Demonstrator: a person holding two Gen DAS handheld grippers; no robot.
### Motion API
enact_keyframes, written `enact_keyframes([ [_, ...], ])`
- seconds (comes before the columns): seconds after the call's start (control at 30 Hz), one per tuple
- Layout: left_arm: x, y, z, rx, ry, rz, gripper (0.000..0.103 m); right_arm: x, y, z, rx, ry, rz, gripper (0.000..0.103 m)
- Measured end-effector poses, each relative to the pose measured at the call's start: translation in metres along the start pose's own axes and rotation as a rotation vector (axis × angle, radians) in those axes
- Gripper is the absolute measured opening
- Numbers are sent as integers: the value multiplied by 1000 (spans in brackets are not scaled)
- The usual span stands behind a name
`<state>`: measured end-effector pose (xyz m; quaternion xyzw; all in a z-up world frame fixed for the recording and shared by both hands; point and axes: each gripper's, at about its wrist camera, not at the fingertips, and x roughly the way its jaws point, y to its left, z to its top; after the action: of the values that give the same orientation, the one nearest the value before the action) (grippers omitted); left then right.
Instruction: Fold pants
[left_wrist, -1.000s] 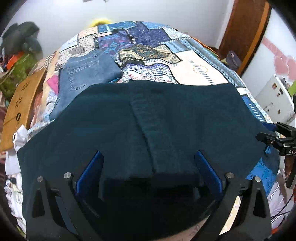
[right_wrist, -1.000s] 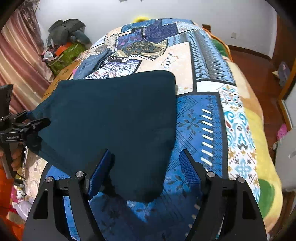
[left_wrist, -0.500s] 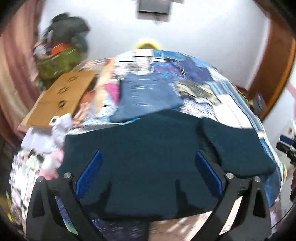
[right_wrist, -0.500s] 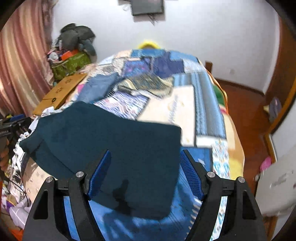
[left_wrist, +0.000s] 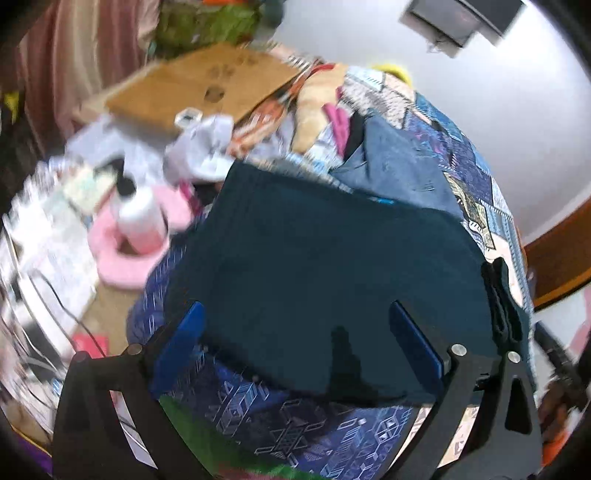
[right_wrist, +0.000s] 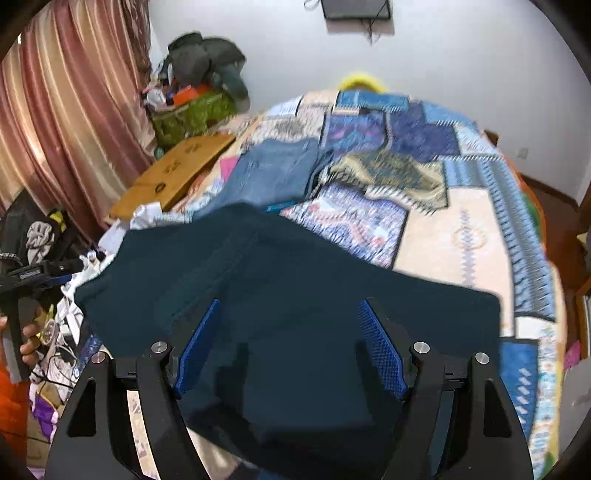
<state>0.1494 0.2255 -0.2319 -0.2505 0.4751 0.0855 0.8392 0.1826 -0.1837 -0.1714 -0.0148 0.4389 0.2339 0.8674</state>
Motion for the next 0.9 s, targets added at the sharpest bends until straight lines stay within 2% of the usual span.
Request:
enact_keyframes([
  [0.1,10,16,-6,-72,56,-63,101,20,2,-8,2,80,0,73],
  [0.2,23,34,-14,-187,130,-184,101,20,4,-17,-13,68,-8,74],
  [0.33,41,42,-23,-263,195,-269,101,18,2,-17,-2,76,3,74],
  [0.43,46,39,-21,-260,180,-279,101,18,4,-18,-7,76,1,74],
  [0.53,61,38,-9,-273,192,-376,101,19,4,-17,2,76,8,74],
  [0.6,71,42,-2,-302,199,-391,101,20,3,-17,5,73,12,74],
  [0.67,80,44,7,-316,195,-353,89,21,2,-18,8,70,12,74],
  [0.73,87,44,14,-301,187,-275,64,20,2,-19,14,67,14,74],
  [0.83,89,42,17,-285,166,-226,46,19,0,-18,21,64,17,74],
  [0.9,76,36,19,-226,114,-176,39,15,-2,-17,30,63,20,74],
])
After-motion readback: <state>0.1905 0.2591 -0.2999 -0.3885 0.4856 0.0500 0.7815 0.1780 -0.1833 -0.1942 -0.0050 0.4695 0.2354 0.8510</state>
